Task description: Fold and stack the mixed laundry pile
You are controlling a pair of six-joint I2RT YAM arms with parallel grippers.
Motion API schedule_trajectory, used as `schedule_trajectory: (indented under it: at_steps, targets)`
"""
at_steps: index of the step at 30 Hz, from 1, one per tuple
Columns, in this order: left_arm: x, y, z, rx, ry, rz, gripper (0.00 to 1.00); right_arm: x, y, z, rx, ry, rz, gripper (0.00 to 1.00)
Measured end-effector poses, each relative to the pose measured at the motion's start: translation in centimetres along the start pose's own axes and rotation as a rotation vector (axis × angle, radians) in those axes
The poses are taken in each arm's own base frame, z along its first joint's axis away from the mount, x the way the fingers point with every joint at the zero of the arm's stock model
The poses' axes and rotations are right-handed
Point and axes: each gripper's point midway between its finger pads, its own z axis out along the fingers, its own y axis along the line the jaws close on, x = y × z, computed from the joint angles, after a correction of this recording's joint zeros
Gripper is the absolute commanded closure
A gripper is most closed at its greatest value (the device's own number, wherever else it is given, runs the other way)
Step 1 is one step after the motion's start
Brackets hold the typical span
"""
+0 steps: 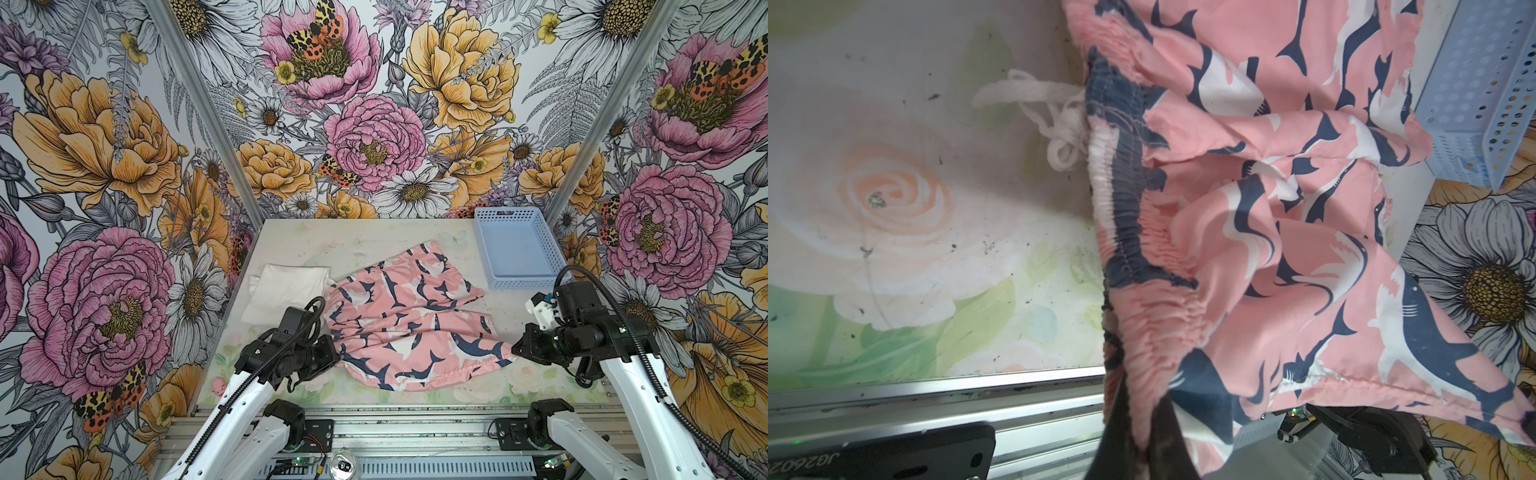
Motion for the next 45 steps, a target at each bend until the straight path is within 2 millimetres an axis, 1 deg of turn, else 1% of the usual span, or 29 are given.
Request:
schedule_trajectory:
  at_steps: [3, 7, 13, 20, 22, 25, 27, 29, 31, 33, 35, 38, 41, 45]
  targets:
    - [0.6, 0.2, -0.1, -0.008, 0.010, -0.017, 1.00, -0.9, 0.6, -2.3, 0.022, -0.061, -0.027, 1.00]
    - [1.6, 0.2, 0.2, -0.037, 0.053, -0.007, 1.00, -1.5, 0.5, -4.3, 0.066, -0.125, -0.058, 1.00]
    - [2.6, -1.1, -0.1, -0.040, 0.075, 0.018, 1.00, -1.8, 0.1, -5.6, 0.114, -0.165, -0.070, 1.00]
    - [4.1, -1.7, -1.0, -0.003, 0.069, 0.005, 1.00, -1.9, 1.1, -7.8, 0.088, -0.246, -0.093, 1.00]
    - [4.1, -1.6, -1.1, -0.008, 0.061, -0.007, 1.00, -2.3, 1.4, -8.3, 0.089, -0.250, -0.097, 1.00]
    - [3.7, -1.5, -1.0, -0.027, 0.042, -0.027, 1.00, -3.5, 1.9, -8.7, 0.093, -0.244, -0.101, 1.00]
    - [3.2, -1.4, -0.8, -0.044, 0.032, -0.043, 1.00, -4.6, 2.1, -8.3, 0.098, -0.225, -0.101, 1.00]
    - [2.6, -1.2, -0.6, -0.058, 0.018, -0.071, 1.00, -6.4, 2.5, -7.4, 0.097, -0.208, -0.101, 1.00]
    - [1.6, -1.0, -0.5, -0.059, -0.004, -0.097, 1.00, -8.6, 2.9, -6.4, 0.091, -0.200, -0.103, 1.00]
    - [0.6, -0.8, -0.2, -0.052, -0.030, -0.130, 1.00, -11.3, 3.6, -5.5, 0.078, -0.200, -0.106, 1.00]
    - [-0.1, -0.3, 0.2, -0.048, -0.042, -0.162, 1.00, -14.3, 4.5, -4.3, 0.060, -0.203, -0.112, 1.00]
    - [-0.8, 0.1, 0.7, -0.031, -0.048, -0.195, 1.00, -17.8, 5.8, -2.8, 0.034, -0.205, -0.133, 1.00]
    - [-1.5, 0.3, 1.1, -0.023, -0.050, -0.215, 1.00, -20.7, 7.5, -1.5, 0.013, -0.207, -0.170, 1.00]
    - [-2.5, 0.7, 1.6, -0.027, -0.050, -0.232, 1.00, -23.9, 9.4, 0.6, -0.001, -0.202, -0.213, 1.00]
